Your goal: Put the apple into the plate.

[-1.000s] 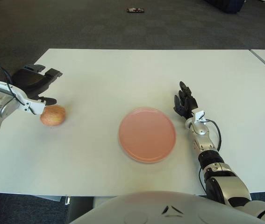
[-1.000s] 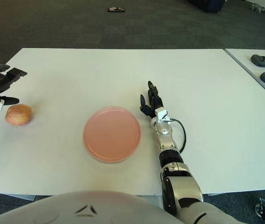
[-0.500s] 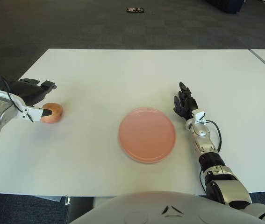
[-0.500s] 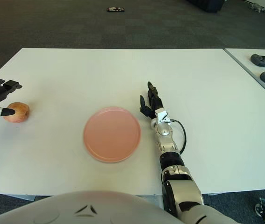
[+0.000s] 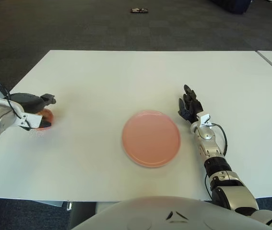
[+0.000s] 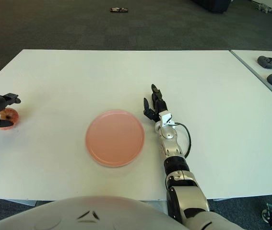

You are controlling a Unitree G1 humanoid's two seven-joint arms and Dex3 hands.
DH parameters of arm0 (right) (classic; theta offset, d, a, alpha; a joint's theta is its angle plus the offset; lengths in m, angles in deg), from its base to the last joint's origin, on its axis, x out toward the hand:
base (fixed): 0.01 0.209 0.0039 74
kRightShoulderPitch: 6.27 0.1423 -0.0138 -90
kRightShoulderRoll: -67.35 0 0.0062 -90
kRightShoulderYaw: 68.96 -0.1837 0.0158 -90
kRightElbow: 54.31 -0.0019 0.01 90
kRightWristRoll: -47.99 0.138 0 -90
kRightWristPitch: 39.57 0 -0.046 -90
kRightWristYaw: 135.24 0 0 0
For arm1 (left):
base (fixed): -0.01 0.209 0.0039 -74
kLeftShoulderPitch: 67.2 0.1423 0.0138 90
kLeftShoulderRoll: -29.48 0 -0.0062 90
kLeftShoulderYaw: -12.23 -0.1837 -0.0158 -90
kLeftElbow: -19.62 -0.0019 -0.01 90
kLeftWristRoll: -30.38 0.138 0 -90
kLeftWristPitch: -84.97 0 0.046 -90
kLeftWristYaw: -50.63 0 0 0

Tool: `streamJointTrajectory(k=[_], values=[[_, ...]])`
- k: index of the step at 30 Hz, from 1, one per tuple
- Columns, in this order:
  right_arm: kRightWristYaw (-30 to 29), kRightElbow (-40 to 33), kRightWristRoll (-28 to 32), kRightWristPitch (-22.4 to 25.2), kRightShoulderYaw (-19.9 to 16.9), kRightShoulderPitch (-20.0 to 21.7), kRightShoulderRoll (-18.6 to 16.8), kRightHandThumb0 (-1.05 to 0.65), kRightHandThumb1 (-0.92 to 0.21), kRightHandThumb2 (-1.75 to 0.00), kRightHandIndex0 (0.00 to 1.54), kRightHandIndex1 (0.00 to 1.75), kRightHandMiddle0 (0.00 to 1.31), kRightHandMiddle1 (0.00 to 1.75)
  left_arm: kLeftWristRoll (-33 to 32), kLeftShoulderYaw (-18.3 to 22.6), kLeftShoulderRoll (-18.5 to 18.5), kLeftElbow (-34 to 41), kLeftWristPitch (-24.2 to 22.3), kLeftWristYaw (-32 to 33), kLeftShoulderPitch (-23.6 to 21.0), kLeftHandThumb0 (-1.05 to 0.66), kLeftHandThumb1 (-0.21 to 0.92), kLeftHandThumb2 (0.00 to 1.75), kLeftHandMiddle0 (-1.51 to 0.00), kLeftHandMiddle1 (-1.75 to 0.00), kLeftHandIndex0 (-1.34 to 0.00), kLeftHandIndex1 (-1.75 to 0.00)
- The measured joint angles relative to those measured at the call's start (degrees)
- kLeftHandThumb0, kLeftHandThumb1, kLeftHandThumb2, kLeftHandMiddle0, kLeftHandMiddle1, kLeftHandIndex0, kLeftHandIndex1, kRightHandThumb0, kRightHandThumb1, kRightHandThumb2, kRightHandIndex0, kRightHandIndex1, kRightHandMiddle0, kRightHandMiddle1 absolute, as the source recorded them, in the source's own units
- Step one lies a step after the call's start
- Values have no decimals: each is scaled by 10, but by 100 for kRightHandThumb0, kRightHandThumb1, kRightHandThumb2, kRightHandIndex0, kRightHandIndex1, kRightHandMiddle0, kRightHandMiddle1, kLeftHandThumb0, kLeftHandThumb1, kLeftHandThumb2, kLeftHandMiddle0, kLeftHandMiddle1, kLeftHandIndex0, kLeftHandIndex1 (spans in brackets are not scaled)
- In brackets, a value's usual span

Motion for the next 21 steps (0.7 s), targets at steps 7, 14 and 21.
streamJointTrajectory(k=[7,14,21], values=[[-3,0,-4,0,3,0,1,-74,-92,-78,9,0,0,20,-6,-10,0,30,-14,-59,1,-105,92,55,-31,-10,0,-71],[-2,-1,-2,0,3,0,1,-73,-92,-78,10,1,0,22,7,-10,0,68,-46,-69,12,-105,92,54,-23,-6,0,-54],[-1,-4,-1,1,3,-1,1,-74,-92,-77,10,1,0,23,23,-9,-19,57,-55,-7,31,-105,92,48,-18,-3,0,-46]])
